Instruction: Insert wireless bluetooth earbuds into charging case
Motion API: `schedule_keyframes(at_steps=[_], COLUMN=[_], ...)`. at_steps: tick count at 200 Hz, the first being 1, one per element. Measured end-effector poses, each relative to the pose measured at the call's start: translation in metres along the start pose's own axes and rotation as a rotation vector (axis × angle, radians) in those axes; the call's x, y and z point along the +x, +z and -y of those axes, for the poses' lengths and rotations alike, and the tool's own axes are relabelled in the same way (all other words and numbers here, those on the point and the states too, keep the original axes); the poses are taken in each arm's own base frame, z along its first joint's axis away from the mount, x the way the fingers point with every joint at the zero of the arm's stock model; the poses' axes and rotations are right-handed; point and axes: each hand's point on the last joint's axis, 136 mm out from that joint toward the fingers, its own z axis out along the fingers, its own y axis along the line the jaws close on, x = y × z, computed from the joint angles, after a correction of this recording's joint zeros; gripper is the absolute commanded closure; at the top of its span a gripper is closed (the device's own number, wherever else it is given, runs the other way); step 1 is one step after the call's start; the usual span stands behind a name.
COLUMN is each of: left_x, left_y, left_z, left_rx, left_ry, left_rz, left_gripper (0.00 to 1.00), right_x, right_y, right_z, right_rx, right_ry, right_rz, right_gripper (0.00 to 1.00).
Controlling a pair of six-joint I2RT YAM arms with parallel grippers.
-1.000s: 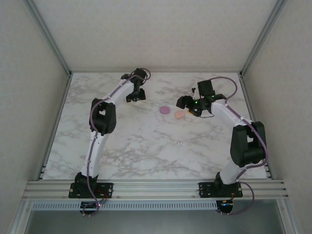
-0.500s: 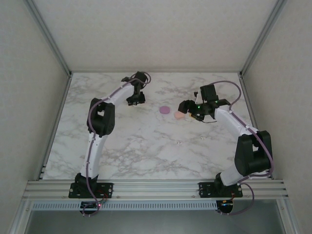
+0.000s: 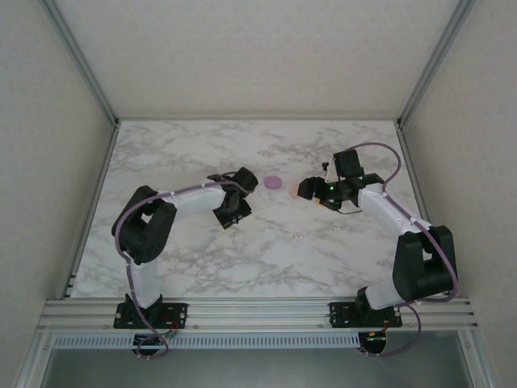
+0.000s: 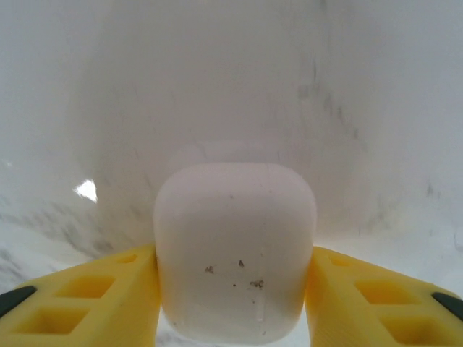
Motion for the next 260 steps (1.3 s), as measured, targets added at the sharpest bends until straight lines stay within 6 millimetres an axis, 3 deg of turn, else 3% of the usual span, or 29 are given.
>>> schedule_keyframes(at_steps=[19,64,78,100,114,134,149,172,260], left_x=[0.004,0.006,-0.005,-0.042,-0.073,-0.108,-0.12,-0.131,-0.14], left_y=[0.0,-0.017,-0.041,-0.1,-0.137,-0.161,-0.162,-0.158,-0.161], left_z=[0.005,0.009,0.007,-0.004,-0.028,-0.069,-0.093,-0.11,-0.112], left_rx=[0.02,0.06,0.082,0.18,0.242,0.258,0.225,0.174,0.134], left_ry=[-0.054,-0.085,-0.064,-0.053,-0.076,-0.1,-0.078,-0.021,0.138], left_rz=[0.028,0.031,0.09,0.238,0.345,0.463,0.5,0.517,0.551], left_gripper=[0.25,0.12,0.11,0.11,0.11,0.08,0.06,0.05,0.05], right_x=[0.004,0.018,0.023,0.044,0.062,0.085,0.1,0.109,0.098], right_y=[0.0,0.006,0.013,0.036,0.056,0.085,0.104,0.128,0.175], right_z=[0.001,-0.014,-0.027,-0.056,-0.073,-0.089,-0.095,-0.107,-0.143], right_rx=[0.001,-0.02,-0.019,-0.018,-0.015,-0.001,0.023,0.051,0.094], right_ry=[-0.009,-0.112,-0.196,-0.381,-0.499,-0.642,-0.718,-0.797,-0.899], right_rz=[-0.004,0.004,0.011,-0.001,-0.015,-0.028,-0.042,-0.046,-0.031], right_gripper=[0.26,0.27,0.27,0.26,0.25,0.22,0.21,0.19,0.23])
